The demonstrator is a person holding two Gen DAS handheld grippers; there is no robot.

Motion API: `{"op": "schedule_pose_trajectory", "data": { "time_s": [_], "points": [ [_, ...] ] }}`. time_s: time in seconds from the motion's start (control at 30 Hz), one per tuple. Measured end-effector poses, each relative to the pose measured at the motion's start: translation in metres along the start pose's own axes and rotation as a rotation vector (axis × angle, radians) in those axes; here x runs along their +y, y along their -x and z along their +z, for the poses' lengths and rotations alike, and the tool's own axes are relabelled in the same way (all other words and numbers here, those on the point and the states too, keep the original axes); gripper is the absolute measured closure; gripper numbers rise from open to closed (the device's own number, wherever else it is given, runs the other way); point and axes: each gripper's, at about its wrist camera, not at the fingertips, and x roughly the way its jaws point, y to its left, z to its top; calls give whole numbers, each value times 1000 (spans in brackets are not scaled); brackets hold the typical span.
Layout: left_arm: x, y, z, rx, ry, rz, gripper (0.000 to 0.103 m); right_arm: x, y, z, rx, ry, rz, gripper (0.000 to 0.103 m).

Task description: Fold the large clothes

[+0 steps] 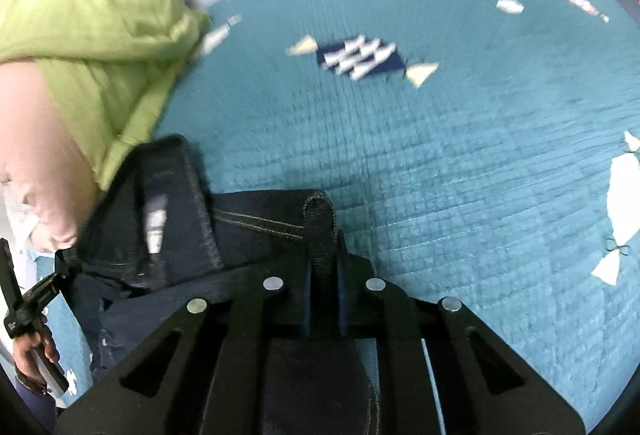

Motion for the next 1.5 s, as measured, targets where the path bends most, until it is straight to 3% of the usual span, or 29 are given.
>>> {"op": "schedule_pose_trajectory", "data": {
  "time_s": [0.2, 0.3, 0.4, 0.6, 0.77, 0.97, 1.07, 1.13, 1.27, 1.37, 1.43, 1.5],
  "points": [
    [-6, 80, -27, -90, -46, -19, 94, 14, 57, -16, -96, 16, 68, 95],
    [-8, 109, -45, -114, -49, -23, 94, 23, 85, -26, -117, 42, 92, 95],
    [-33, 120, -55, -124, -84, -12, 94, 25, 119, -45, -128, 62, 108, 94],
    [-50, 173, -122, -146, -90, -42, 94, 23, 188, -109, -108, 117, 128, 94],
    [-52, 198, -203, -83, -117, -35, 94, 5, 222, -184, -15, 127, 128, 94],
    [-44, 188, -301, 30, -26, -61, 93, -23, 219, -282, 131, 85, 90, 93],
    [-44, 176, -339, 77, 18, -83, 93, -33, 209, -313, 165, 52, 76, 93],
    [-49, 177, -355, 69, 19, -66, 93, -36, 208, -329, 156, 21, 78, 93],
    [-39, 187, -368, 47, 88, -101, 93, -41, 219, -334, 129, -30, 111, 93],
    [-31, 191, -378, 58, 104, -87, 87, -43, 222, -341, 129, -18, 114, 93],
    [-23, 191, -382, 90, 129, -96, 76, -46, 214, -345, 156, -19, 118, 91],
    [-18, 199, -385, 92, 126, -96, 60, -49, 212, -347, 198, -23, 103, 79]
  ]
}}
